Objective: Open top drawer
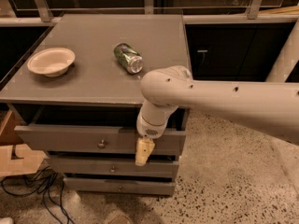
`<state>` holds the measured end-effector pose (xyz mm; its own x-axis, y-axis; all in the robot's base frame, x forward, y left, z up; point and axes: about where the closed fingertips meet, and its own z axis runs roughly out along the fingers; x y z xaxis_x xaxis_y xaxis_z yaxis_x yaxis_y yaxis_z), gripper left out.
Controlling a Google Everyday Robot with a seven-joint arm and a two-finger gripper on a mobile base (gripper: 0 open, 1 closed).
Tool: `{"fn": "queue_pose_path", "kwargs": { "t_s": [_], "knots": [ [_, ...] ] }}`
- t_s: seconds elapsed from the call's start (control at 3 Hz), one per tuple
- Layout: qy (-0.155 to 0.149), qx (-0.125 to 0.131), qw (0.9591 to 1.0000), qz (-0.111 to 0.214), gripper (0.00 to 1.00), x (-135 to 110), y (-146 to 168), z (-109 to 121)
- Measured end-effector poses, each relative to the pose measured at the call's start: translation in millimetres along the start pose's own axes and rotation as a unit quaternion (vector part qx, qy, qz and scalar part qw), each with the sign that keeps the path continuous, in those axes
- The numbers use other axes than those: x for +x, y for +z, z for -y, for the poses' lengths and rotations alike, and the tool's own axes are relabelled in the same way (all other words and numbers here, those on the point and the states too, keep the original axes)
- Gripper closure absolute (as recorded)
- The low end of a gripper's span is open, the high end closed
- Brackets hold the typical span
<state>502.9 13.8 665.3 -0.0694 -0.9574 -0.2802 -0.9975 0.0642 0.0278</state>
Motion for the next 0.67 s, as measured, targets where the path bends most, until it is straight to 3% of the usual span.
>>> {"fn": "queue_pose_path", "kwargs": {
  "t_s": [0.67],
  "knots": [
    [0.0,0.0,1.0,0.0,0.73,0.0,0.0,0.0]
  ]
}}
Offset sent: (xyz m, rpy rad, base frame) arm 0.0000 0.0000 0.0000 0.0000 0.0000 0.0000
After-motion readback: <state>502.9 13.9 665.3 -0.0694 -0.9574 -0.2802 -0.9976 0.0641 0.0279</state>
